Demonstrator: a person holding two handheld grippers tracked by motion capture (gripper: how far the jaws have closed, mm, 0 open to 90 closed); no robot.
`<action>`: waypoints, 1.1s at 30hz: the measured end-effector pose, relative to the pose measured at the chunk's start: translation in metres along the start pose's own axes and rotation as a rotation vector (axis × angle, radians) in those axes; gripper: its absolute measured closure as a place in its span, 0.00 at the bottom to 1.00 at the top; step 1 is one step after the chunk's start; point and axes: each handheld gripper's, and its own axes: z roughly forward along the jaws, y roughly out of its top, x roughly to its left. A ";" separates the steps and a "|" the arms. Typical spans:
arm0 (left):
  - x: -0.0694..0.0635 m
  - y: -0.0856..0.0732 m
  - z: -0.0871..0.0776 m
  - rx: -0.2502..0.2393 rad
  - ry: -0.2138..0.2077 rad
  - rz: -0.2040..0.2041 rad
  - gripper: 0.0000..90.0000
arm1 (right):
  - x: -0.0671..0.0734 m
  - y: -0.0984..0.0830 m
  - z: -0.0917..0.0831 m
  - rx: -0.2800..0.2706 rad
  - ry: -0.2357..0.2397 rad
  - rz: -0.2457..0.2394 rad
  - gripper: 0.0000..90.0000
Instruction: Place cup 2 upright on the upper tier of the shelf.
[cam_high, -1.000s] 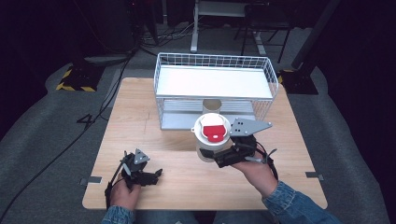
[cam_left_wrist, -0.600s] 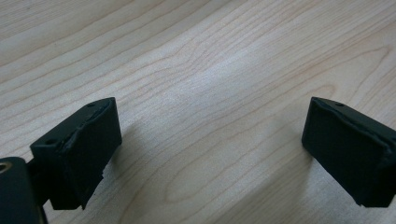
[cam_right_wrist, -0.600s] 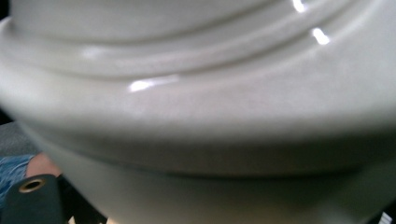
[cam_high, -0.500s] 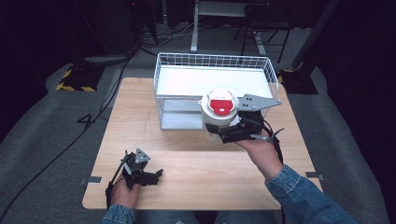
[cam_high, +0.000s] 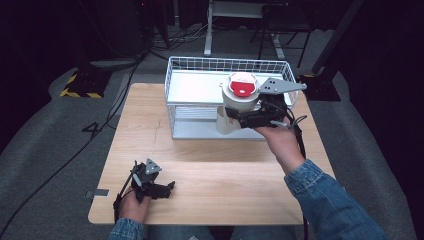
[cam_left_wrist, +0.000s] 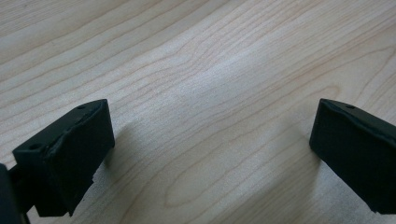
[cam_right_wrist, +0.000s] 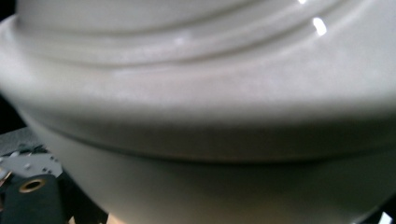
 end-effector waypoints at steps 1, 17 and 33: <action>0.000 0.000 0.000 0.000 0.000 0.000 0.00 | 0.000 0.000 0.000 0.000 0.000 0.000 0.14; 0.000 0.000 0.000 0.001 0.001 0.002 0.00 | -0.043 0.020 0.029 0.017 -0.098 0.082 0.14; 0.000 0.000 0.000 0.001 0.000 -0.002 0.00 | -0.075 0.023 0.062 0.015 -0.181 0.128 0.14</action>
